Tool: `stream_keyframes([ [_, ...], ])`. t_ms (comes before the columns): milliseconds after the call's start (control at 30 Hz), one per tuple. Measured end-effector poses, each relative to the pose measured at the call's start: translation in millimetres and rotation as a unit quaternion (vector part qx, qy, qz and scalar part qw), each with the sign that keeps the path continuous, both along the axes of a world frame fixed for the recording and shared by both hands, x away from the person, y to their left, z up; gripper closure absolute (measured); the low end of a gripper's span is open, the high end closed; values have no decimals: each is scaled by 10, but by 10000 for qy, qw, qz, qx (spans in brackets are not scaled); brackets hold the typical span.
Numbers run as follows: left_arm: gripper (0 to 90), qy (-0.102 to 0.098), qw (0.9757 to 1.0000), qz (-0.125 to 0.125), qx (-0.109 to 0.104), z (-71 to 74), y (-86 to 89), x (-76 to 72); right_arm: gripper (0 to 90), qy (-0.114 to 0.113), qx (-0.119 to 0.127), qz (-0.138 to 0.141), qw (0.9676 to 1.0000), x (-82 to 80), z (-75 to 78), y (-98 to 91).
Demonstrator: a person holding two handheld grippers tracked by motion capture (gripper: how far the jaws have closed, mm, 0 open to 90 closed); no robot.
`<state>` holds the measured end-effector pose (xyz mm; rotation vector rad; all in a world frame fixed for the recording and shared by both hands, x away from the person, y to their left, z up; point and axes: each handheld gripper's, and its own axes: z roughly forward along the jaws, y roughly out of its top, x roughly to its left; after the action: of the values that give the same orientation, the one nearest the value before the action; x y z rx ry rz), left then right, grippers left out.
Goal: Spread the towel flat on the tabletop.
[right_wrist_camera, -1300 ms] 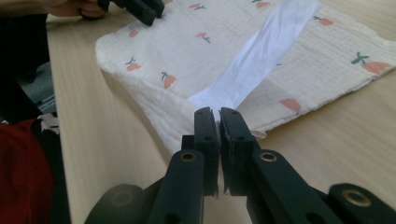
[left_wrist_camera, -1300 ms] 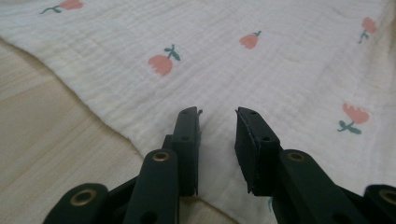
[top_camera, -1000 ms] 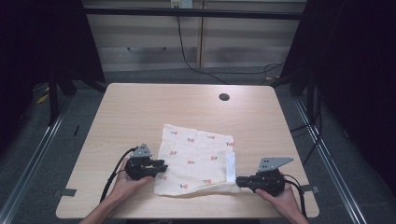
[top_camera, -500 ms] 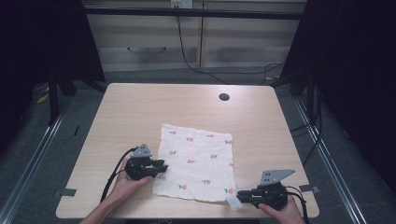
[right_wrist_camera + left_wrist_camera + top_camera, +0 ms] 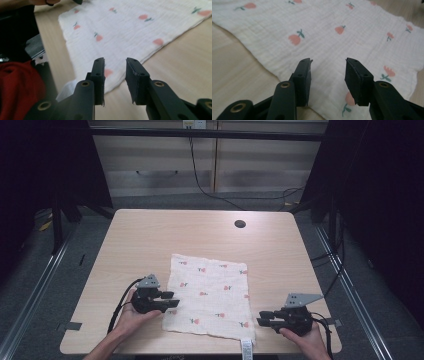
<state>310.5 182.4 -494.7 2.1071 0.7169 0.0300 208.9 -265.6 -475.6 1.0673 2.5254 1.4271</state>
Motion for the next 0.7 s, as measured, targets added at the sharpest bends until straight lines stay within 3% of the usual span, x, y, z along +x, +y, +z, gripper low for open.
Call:
stream_keyframes([
  [67,526,5,9999,43,-152,59,26,58,613,-12,-14,-149,9999,103,36,33],
  [233,495,-44,9995,172,-246,163,63,199,591,-35,9,-228,9997,392,53,129],
  [367,485,-111,9995,246,-136,169,60,294,569,17,-181,-201,9996,577,-19,255],
  [533,508,-26,9996,270,113,84,-10,445,597,60,-557,-179,9983,787,-114,377],
  [567,509,27,9995,291,73,66,-19,465,608,51,-651,-207,9977,826,-120,394],
  [700,496,5,9992,380,119,38,-48,565,609,52,-700,-345,9969,1030,-148,414],
])
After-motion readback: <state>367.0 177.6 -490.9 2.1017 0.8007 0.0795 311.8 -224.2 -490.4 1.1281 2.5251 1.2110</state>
